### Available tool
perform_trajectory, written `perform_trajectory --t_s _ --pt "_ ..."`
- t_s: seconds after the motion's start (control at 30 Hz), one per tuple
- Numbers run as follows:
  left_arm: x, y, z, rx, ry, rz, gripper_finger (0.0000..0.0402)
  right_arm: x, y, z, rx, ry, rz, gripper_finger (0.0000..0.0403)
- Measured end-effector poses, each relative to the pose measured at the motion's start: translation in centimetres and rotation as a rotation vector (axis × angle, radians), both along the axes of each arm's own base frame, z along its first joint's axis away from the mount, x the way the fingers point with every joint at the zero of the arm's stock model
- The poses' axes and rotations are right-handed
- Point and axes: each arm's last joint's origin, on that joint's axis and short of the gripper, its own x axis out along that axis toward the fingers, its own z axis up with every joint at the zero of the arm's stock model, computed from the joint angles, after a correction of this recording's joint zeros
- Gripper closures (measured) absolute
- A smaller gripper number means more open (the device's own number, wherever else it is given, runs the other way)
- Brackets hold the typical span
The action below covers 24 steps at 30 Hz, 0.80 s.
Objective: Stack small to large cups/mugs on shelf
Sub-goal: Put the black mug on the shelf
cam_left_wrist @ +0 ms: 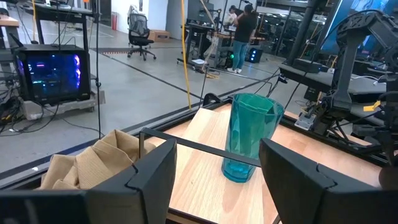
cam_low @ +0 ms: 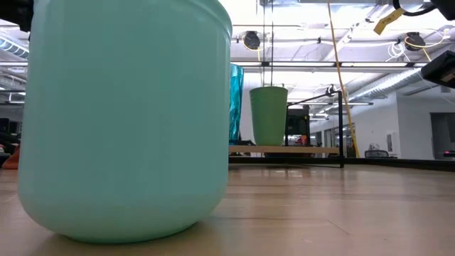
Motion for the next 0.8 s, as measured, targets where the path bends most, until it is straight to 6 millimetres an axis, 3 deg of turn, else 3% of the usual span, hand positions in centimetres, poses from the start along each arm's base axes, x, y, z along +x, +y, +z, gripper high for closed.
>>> perform_trajectory --t_s 0.43,0.8 --pt "0.00 -0.01 0.00 0.001 0.001 -0.001 0.0172 -0.27 -0.18 -0.20 -0.018 0.041 -0.020 0.0387" --pt "0.00 -0.01 0.00 0.000 0.001 -0.002 0.0172 -0.09 -0.41 -0.34 -0.061 0.044 -0.166 0.0395"
